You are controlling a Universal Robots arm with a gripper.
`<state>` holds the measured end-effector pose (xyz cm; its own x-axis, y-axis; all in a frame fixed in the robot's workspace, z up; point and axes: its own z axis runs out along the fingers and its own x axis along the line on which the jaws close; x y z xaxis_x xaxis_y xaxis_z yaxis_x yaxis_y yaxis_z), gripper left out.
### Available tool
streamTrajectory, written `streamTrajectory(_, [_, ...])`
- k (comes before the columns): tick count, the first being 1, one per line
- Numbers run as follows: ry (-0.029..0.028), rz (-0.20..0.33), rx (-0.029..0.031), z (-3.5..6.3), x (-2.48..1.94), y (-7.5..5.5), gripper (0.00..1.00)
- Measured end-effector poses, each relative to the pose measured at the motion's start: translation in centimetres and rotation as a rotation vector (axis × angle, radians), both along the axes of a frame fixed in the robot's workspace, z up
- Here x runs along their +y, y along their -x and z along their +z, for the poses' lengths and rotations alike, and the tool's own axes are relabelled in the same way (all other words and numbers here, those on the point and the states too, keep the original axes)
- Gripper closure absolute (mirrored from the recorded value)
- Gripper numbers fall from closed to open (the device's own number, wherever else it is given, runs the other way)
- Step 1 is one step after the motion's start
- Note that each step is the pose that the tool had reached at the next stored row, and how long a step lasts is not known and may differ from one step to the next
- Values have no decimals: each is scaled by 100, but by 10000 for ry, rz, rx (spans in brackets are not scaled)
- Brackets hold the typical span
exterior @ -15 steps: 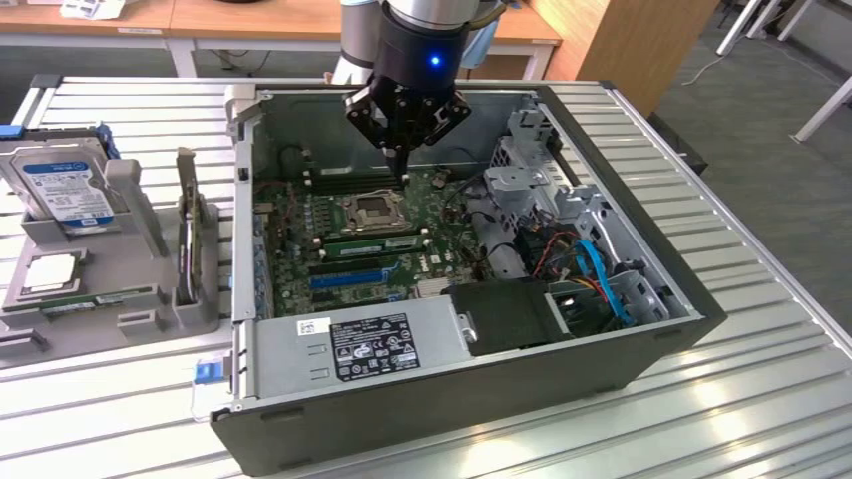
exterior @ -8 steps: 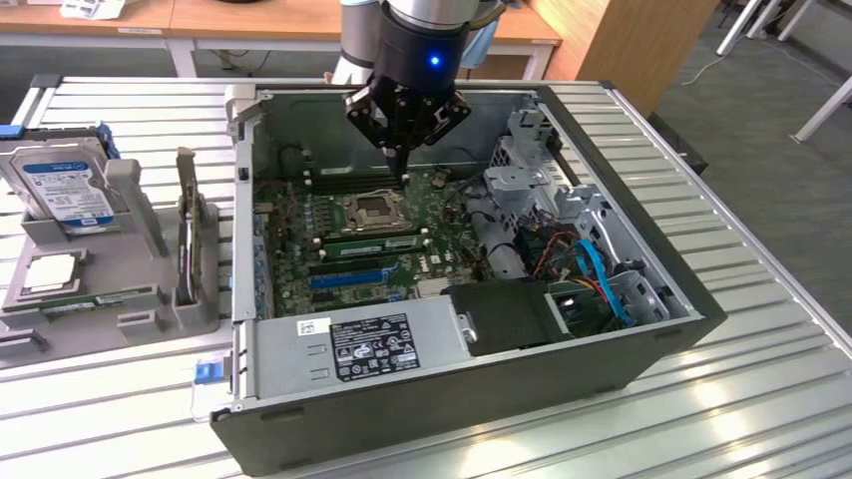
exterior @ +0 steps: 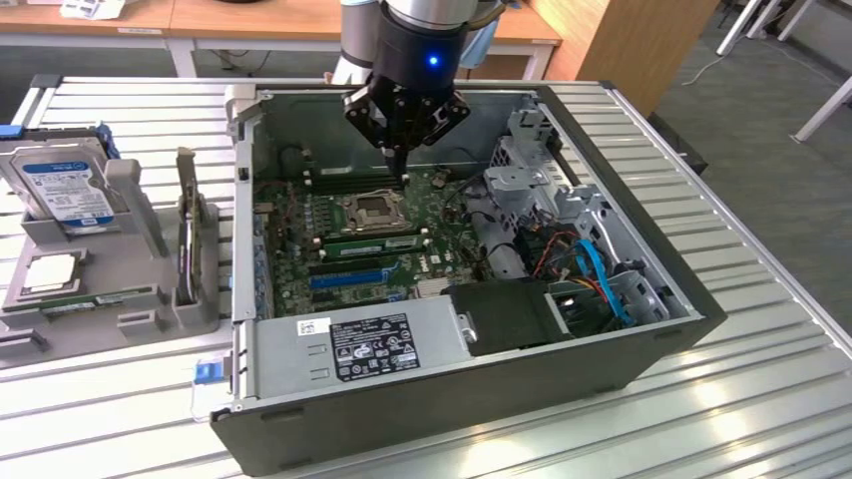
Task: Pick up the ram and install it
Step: 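Press down the ram until it locks into place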
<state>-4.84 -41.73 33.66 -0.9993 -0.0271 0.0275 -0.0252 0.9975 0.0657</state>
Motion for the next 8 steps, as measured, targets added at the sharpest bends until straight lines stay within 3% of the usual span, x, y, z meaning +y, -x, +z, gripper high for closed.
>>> streamTrajectory(8, [0,-23,2,-1,0,16,90])
